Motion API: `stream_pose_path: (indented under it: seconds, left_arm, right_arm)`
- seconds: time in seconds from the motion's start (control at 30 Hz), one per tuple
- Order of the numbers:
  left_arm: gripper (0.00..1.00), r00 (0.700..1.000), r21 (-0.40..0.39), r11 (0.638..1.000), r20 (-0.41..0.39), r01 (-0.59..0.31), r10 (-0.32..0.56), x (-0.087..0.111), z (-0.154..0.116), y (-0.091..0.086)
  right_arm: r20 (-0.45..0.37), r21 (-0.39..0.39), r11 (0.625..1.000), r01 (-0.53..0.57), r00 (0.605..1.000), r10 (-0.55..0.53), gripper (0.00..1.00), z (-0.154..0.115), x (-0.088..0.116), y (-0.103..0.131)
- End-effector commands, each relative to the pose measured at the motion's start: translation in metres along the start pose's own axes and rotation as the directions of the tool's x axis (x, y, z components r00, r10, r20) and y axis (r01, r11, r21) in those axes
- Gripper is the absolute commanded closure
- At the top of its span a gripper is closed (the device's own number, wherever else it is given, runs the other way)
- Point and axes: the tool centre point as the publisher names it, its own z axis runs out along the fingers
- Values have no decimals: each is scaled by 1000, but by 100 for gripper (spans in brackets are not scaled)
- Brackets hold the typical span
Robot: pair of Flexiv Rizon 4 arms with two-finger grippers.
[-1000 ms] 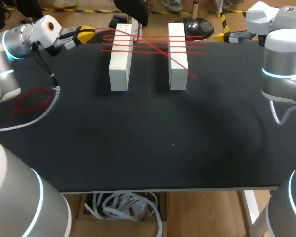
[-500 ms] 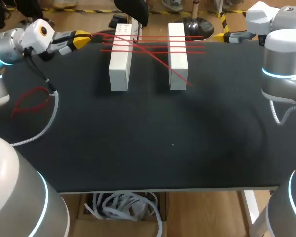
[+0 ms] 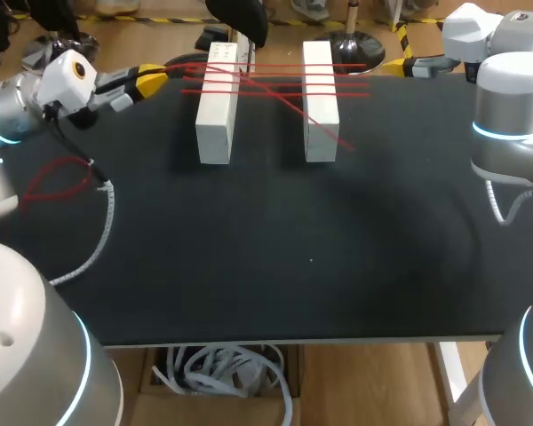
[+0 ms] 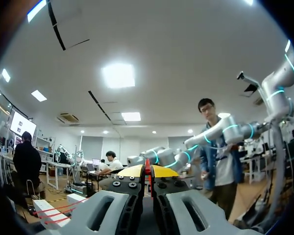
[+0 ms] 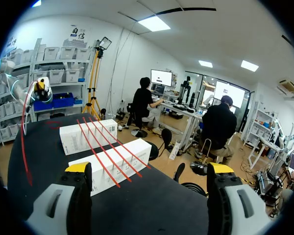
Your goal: Grab the tape and strap the tape.
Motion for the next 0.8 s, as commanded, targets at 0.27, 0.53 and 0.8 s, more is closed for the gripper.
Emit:
stream_pose_path:
  seconds: [0.27,0.53,0.8]
  left_arm:
    - [100,994,18,998,90,-59,58,-3,-3,5]
    - [100,996,8,996,-14,-85,85,-7,-10,10]
    - [100,997,12,998,-38,-66,66,-4,-10,10]
  right_arm:
    - [0,-1,1000,0,1000,0,0,0,0,0]
    - [0,-1,1000,0,1000,0,0,0,0,0]
    - [0,-1,1000,0,1000,0,0,0,0,0]
